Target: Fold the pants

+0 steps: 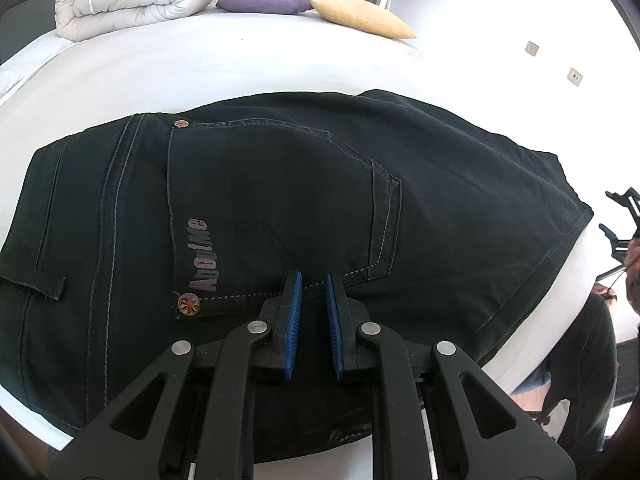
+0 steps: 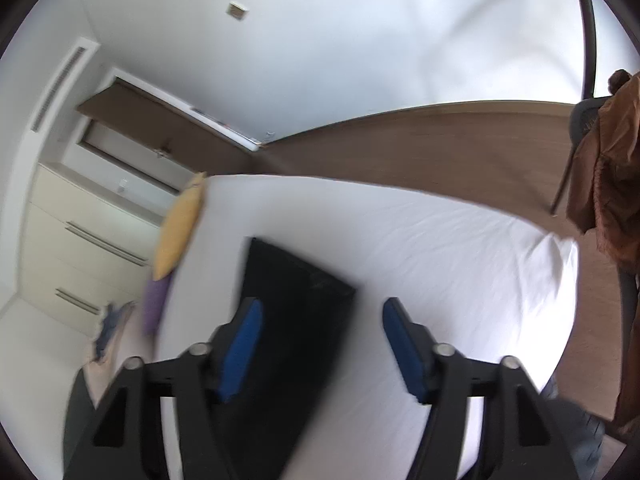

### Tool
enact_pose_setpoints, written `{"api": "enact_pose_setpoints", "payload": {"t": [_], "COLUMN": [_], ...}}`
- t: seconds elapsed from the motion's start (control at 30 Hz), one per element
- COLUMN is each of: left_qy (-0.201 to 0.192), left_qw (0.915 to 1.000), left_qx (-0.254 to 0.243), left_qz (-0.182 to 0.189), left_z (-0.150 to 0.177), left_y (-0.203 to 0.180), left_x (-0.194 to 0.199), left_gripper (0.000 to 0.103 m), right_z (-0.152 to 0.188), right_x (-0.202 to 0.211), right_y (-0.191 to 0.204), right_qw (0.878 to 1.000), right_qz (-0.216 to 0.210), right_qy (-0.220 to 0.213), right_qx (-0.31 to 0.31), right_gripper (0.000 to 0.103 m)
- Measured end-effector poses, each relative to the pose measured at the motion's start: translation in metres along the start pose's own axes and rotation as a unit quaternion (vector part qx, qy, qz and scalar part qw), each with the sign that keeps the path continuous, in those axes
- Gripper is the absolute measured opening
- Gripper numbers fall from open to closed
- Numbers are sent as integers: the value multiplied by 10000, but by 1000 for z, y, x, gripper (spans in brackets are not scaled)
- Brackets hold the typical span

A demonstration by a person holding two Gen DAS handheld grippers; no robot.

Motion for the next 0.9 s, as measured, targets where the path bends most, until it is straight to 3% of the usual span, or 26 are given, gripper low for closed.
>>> {"api": "enact_pose_setpoints", "payload": {"t": [0.07,0.1,0.13,0.23,0.3,0.43,0.57,0.6,0.63,0.9], "left_qy": [-28,-49,-60,-20,-37,-53,-12,-9,-10,85], "left_qw": [10000,10000,10000,10000,10000,10000,9999,10000,10000,9999], "left_qx": [30,35,28,-34,-53,9,-102,-86,-78,-40], "left_qz": [1,-6,-14,-24,12,34,26,47,58,-113], "left_z": [0,0,1,4,6,8,11,12,12,2], "left_y": [1,1,1,0,0,0,-2,-2,-1,-7], "left_x": [0,1,1,4,7,8,10,11,13,25], "left_gripper": [13,13,13,13,13,13,13,13,13,13], "right_z": [34,55,77,119,156,248,293,297,298,295], "right_x": [-3,-7,-12,-21,-35,-69,-94,-97,-98,-85], "right_y": [37,58,78,127,148,156,132,125,118,96], "right_qw": [9970,9922,9854,9710,9533,9108,8906,8897,8885,8883], "right_qz": [-429,-690,-835,-1176,-1386,-1087,-646,-519,-407,-500], "right_qy": [498,832,1169,1574,2249,3443,3956,3967,3935,3852], "right_qx": [401,618,912,1360,1466,2004,2149,2201,2325,2450], "right_gripper": [66,61,49,44,44,37,28,8,0,0]}}
Point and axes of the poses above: each gripper's, at about its wrist camera, not at the fingertips, and x roughly against the way its jaws point, y to its left, z to its underside, the point moved 10 cm from there along -x, roughly the way its jaws point, and after that the axes turned 1 degree about -x, right-handed, at the moved point
